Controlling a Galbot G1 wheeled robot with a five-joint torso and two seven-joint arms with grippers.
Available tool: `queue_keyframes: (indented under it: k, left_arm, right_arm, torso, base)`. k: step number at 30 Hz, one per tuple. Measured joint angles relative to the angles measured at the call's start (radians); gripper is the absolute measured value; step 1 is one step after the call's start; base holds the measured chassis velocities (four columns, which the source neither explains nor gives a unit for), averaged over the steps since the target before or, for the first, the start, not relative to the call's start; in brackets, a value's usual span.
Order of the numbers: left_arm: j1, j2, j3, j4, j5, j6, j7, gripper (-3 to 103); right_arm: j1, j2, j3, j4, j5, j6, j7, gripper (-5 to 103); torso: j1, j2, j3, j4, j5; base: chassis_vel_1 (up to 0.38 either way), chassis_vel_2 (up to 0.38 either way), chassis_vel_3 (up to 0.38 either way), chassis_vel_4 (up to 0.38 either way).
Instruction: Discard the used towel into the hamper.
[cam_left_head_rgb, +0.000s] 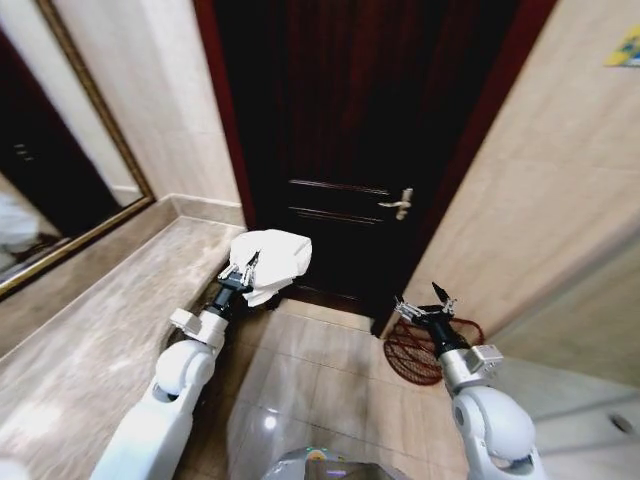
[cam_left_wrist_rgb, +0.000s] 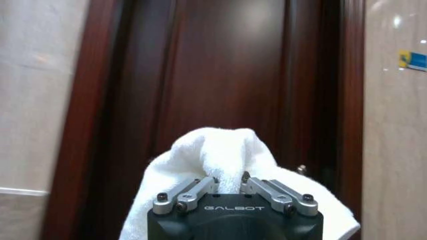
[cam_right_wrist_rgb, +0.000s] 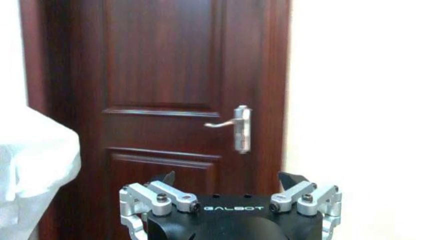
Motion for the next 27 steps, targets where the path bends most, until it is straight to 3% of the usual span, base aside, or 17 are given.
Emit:
queue_keyframes:
  k: [27]
  left_arm:
    - [-0.005, -0.048, -0.008, 0.134, 0.015, -0.059, 0.061, 10]
  right_arm:
    - [-0.047, 0.018, 0.021, 0.018, 0.006, 0.038, -0.002, 100]
  torso:
    - [0.0, 0.0, 0.0, -0.0004, 0.0]
  base:
    - [-0.086, -0.09, -0.083, -0.079]
